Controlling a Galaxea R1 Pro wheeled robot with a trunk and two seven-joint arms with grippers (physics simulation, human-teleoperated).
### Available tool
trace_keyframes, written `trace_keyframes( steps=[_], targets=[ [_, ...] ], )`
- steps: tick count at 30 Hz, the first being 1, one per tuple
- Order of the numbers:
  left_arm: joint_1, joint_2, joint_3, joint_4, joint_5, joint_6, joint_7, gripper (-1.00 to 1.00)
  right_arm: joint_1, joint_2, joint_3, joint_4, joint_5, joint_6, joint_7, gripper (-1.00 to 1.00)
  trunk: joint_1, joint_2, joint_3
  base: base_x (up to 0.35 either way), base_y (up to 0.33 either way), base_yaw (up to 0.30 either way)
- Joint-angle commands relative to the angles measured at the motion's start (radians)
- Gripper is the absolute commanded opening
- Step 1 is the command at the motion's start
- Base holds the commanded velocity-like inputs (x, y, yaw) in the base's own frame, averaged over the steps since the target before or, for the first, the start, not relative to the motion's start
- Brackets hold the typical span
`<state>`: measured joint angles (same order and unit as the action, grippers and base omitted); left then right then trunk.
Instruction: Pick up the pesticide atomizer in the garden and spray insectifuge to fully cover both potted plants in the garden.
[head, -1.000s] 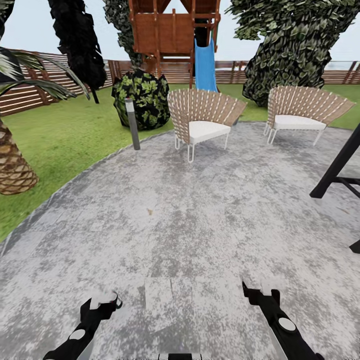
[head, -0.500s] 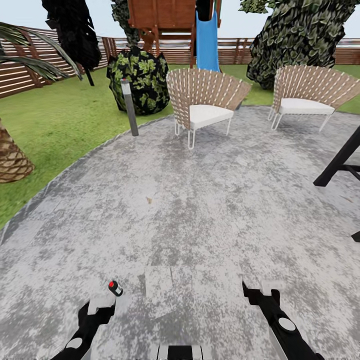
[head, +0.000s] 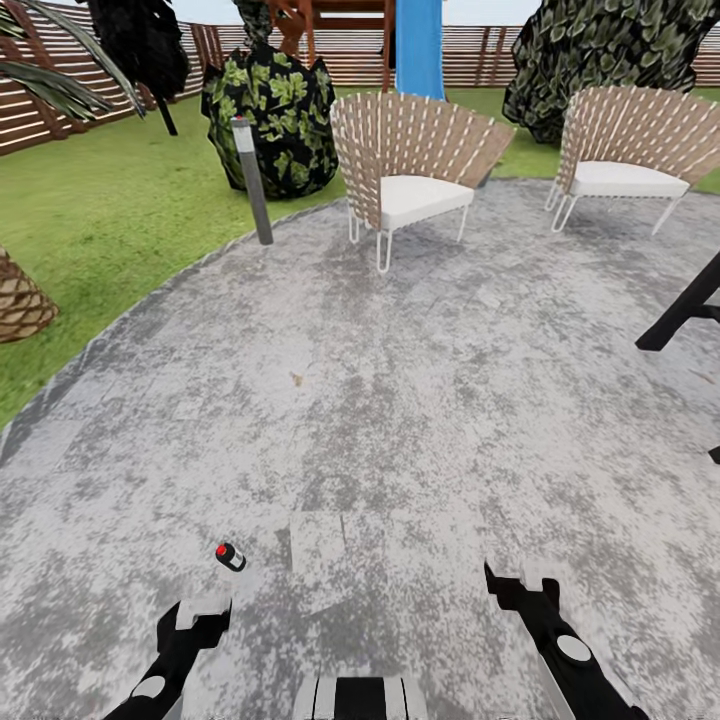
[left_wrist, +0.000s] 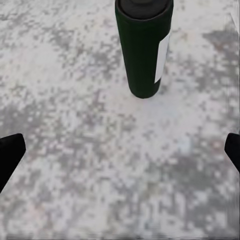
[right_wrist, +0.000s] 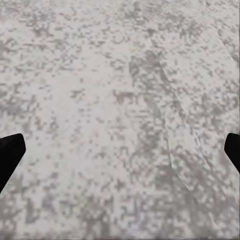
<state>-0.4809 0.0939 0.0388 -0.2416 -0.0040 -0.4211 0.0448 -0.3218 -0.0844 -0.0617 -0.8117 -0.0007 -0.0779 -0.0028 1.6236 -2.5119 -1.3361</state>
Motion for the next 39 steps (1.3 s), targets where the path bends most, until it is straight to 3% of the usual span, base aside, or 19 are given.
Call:
trace_keyframes(
  steps=[1,9,19,39],
  targets=[
    [0.000,0.000,0.003,0.001,-0.001,-0.003,0.000,1.00,0.000,0.000,-0.001,0.000,0.000,-0.003,0.000,1.00,0.000,0.000,-0.005,0.000,0.000,0.000],
    [-0.001,0.000,0.003,0.001,-0.001,-0.004,0.000,1.00,0.000,0.000,0.000,0.000,0.001,-0.004,0.000,1.00,0.004,-0.002,-0.036,0.000,0.000,0.000],
    [0.001,0.001,0.002,0.001,0.001,-0.005,0.000,1.00,0.000,0.000,-0.001,0.002,0.001,-0.003,0.000,1.00,0.004,-0.002,-0.036,0.004,0.000,0.000],
    [0.001,0.000,0.003,0.001,0.003,-0.005,0.000,1.00,0.000,0.000,-0.001,0.002,0.001,-0.003,0.000,1.00,0.004,-0.002,-0.036,0.165,0.000,0.000]
  ],
)
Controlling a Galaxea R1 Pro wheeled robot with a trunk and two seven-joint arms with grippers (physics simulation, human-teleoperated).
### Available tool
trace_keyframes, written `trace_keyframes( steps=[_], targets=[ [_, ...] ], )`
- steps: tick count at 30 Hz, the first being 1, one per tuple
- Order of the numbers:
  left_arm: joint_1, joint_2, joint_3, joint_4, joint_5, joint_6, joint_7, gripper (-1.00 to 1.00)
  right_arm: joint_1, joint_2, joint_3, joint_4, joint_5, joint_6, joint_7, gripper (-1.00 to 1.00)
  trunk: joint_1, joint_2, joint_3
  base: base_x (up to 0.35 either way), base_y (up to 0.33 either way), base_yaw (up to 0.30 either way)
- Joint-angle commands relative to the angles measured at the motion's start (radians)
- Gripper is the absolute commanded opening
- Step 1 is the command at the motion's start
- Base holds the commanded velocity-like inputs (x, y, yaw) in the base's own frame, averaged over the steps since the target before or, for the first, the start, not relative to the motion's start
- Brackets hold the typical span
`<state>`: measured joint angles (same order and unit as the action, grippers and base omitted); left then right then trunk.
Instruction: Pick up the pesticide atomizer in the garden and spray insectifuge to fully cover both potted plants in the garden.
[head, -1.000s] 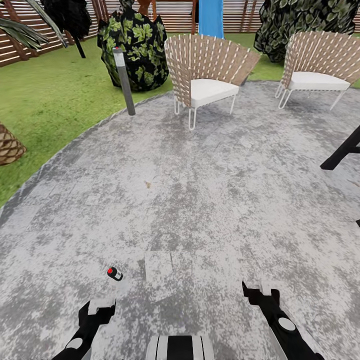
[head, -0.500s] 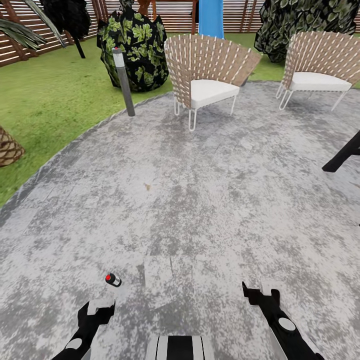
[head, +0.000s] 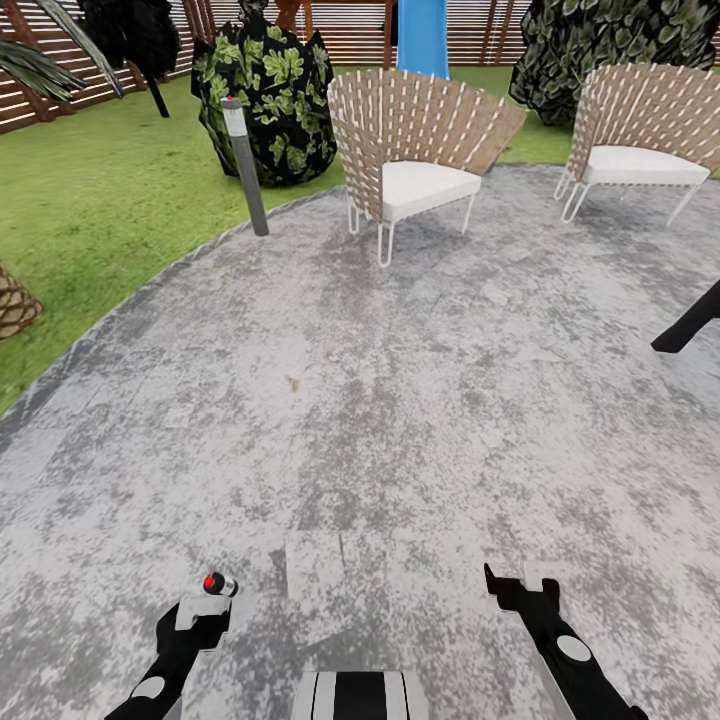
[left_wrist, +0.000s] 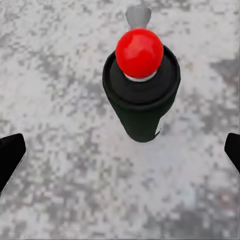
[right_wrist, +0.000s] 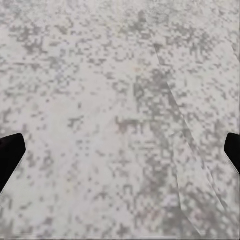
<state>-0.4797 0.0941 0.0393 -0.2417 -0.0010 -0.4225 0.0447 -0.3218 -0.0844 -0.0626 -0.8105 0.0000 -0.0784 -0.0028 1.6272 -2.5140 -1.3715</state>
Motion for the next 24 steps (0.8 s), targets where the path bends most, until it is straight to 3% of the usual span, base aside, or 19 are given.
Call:
trace_keyframes(
  steps=[1,24],
  targets=[
    [0.000,0.000,0.002,0.001,-0.001,-0.003,0.000,1.00,0.000,0.000,0.000,0.001,0.000,-0.003,0.000,1.00,0.000,0.000,-0.001,0.168,0.000,0.000],
    [0.000,-0.002,0.001,0.001,0.000,-0.005,0.000,1.00,0.000,0.000,0.000,0.001,0.000,-0.003,0.000,1.00,0.000,0.000,-0.001,0.060,-0.023,0.000]
  ],
)
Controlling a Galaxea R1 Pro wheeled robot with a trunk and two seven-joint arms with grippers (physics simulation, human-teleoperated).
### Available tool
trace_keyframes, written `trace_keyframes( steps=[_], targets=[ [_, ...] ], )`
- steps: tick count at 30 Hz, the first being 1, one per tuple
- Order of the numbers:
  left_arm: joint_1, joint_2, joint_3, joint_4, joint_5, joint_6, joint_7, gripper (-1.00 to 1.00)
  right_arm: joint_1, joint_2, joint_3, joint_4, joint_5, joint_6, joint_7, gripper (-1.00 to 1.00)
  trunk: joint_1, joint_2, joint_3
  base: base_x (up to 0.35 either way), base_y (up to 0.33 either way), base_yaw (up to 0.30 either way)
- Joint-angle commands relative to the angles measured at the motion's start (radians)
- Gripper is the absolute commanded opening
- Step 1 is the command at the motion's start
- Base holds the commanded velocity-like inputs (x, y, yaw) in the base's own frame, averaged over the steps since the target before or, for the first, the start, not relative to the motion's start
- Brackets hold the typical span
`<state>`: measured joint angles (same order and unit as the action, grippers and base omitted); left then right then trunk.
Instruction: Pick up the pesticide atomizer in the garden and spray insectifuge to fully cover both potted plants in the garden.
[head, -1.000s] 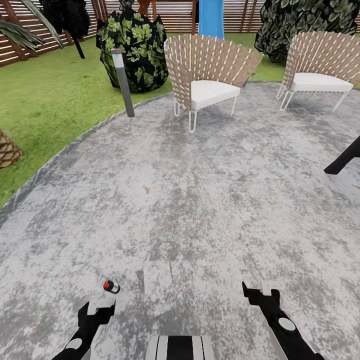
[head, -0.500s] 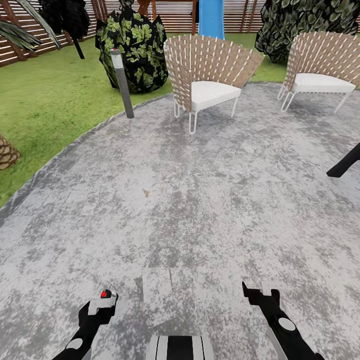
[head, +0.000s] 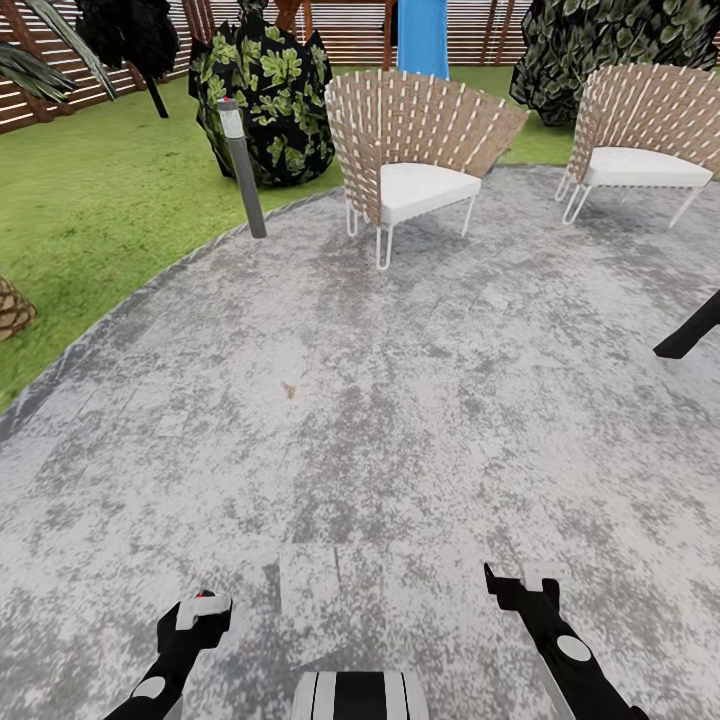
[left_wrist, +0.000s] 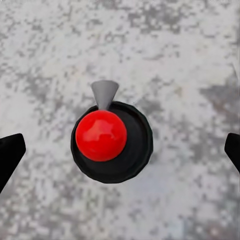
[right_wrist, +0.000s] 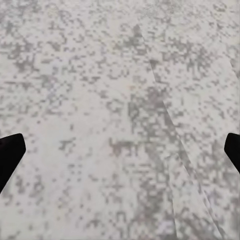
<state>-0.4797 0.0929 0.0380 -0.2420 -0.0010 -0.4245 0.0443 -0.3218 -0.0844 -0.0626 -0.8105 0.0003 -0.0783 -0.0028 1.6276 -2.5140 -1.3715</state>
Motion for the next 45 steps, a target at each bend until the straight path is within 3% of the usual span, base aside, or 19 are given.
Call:
trace_keyframes(
  steps=[1,9,16,35,38,45],
  targets=[
    [0.000,0.000,0.002,0.001,0.000,-0.004,0.000,1.00,0.000,0.000,0.000,0.001,0.000,-0.003,0.000,1.00,0.000,0.000,-0.001,0.006,-0.004,0.000],
    [0.000,0.001,0.003,0.001,0.002,-0.005,0.000,1.00,0.000,0.000,0.000,0.001,0.000,-0.003,0.000,1.00,0.000,0.000,-0.001,0.001,-0.001,0.000],
    [0.000,0.002,0.003,0.001,0.006,-0.005,0.000,1.00,0.000,0.000,0.000,0.001,0.000,-0.003,0.000,1.00,0.003,-0.002,-0.028,0.000,0.000,0.000],
    [0.000,0.004,0.003,0.001,0.009,-0.006,0.000,1.00,0.000,0.000,0.001,0.001,0.000,-0.003,0.000,1.00,0.003,-0.002,-0.028,0.000,0.000,0.000],
    [0.000,0.004,0.004,0.001,0.010,-0.006,0.000,1.00,0.000,0.000,0.001,0.001,0.000,-0.003,0.000,1.00,0.004,-0.003,-0.039,0.000,0.000,0.000],
    [0.000,0.004,0.005,0.001,0.010,-0.006,0.001,1.00,0.000,0.000,0.001,0.001,0.000,-0.003,0.000,1.00,0.004,-0.003,-0.039,0.000,0.000,0.000]
  ],
)
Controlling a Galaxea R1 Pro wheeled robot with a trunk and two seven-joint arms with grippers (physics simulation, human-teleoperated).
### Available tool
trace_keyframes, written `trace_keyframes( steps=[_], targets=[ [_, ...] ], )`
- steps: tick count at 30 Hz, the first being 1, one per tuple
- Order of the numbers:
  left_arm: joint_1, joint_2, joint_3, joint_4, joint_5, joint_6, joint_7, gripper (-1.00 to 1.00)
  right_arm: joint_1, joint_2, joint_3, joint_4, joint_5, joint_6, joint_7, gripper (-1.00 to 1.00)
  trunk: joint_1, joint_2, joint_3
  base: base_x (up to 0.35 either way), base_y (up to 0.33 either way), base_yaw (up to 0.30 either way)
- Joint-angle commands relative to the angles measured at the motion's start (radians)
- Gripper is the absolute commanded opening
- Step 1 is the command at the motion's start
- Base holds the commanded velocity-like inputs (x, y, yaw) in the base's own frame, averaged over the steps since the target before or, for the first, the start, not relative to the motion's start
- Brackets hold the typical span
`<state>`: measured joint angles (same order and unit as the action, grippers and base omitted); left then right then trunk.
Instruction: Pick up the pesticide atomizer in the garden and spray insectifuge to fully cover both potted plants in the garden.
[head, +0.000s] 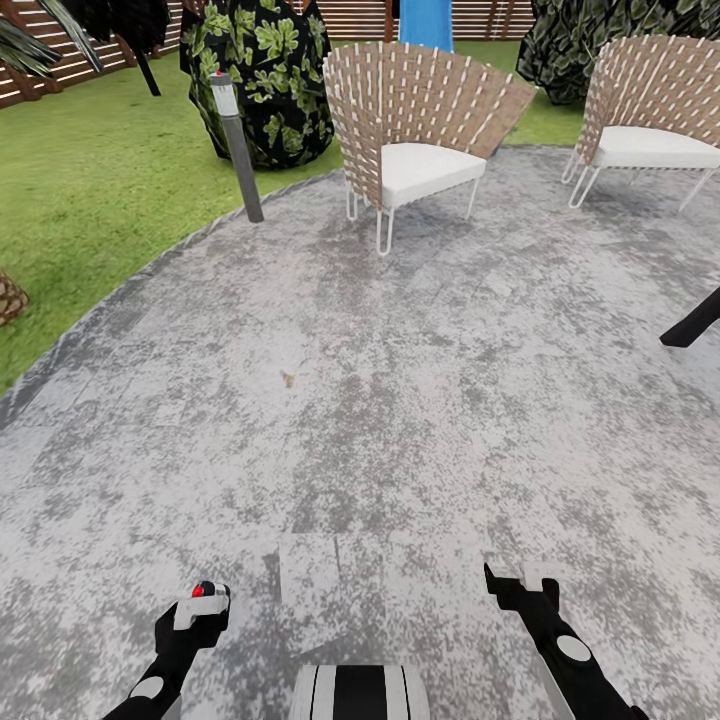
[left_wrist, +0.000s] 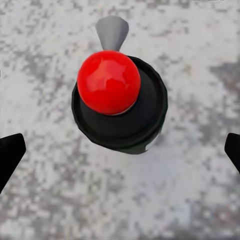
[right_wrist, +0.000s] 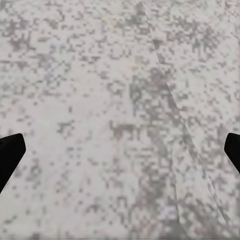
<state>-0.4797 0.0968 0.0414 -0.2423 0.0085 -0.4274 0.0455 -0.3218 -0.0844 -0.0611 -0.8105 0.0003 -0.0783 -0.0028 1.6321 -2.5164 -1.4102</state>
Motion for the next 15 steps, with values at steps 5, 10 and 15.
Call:
trace_keyframes(
  steps=[5,10,15],
  targets=[
    [0.000,0.000,0.005,0.001,0.001,-0.003,0.000,1.00,0.000,0.000,0.000,0.001,0.000,-0.003,0.000,1.00,0.000,0.000,-0.001,0.009,0.000,0.000],
    [0.000,0.000,0.006,0.001,0.001,-0.003,0.001,1.00,0.000,0.000,0.000,0.001,0.001,-0.003,0.000,1.00,0.000,0.000,-0.001,0.091,0.037,0.000],
    [0.000,0.000,0.006,0.001,0.001,-0.003,0.001,1.00,0.000,0.000,0.000,0.001,0.001,-0.003,0.000,1.00,0.000,0.000,-0.001,0.022,0.011,0.000]
  ],
)
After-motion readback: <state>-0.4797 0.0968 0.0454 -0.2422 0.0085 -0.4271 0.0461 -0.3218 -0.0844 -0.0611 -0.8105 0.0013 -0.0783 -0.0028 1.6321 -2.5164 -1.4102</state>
